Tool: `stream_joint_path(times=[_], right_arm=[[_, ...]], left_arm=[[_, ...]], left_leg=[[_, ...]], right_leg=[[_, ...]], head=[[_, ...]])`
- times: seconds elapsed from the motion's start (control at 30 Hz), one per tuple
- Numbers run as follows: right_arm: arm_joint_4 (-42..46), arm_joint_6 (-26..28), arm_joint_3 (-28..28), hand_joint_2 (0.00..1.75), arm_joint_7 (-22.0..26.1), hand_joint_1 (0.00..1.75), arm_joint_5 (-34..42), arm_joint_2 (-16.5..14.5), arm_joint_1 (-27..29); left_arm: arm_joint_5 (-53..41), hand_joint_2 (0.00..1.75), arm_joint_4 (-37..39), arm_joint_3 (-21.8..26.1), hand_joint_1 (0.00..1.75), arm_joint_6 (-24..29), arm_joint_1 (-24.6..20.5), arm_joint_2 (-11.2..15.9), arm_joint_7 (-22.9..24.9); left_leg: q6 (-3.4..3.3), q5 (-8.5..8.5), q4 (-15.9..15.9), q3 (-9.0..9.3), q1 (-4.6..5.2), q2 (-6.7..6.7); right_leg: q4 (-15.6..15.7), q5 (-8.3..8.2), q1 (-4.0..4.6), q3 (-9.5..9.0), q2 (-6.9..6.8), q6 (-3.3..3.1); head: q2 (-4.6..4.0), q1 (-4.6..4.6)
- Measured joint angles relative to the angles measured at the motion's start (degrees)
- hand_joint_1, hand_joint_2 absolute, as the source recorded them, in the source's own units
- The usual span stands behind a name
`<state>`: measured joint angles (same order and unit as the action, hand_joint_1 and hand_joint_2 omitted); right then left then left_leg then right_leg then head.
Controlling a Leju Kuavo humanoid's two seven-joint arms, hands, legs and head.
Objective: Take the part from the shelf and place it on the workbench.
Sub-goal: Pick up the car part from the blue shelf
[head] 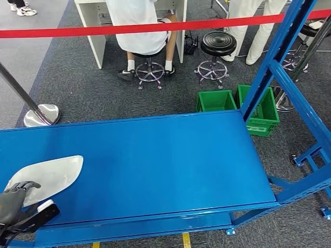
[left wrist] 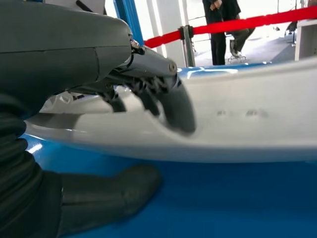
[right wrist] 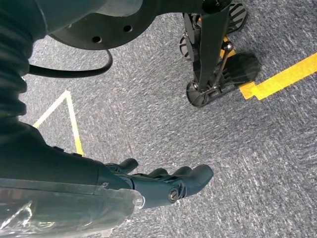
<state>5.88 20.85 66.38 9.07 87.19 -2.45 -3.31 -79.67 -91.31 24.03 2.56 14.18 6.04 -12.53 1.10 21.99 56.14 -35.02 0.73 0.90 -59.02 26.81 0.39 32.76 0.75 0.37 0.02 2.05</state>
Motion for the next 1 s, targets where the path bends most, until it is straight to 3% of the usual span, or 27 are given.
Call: stream_joint_path(times=[0.7,1.0], right_arm=[[-0.10,1.75,-5.29,1.75,3.20,0.00,-0.01,0.04,0.10],[-0.11,1.54,-6.05,1.75,3.10,0.00,0.01,0.04,0.18]], left_arm=[[2.73,1.75,0.33,0.61,1.75,-0.45,0.98,0.38,-2.26],[5.75,1.75,-1.16,2.59,1.75,-2.25,1.84,-1.16,-6.05]], left_leg=[[0.01,0.01,0.00,0.01,0.01,0.00],[0.00,0.03,0.00,0.01,0.01,0.00]], right_leg=[[0.00,0.00,0.00,-0.15,0.01,-0.01],[0.00,0.02,0.00,-0.10,0.00,0.00]], head=[[0.00,0.00],[0.00,0.01]])
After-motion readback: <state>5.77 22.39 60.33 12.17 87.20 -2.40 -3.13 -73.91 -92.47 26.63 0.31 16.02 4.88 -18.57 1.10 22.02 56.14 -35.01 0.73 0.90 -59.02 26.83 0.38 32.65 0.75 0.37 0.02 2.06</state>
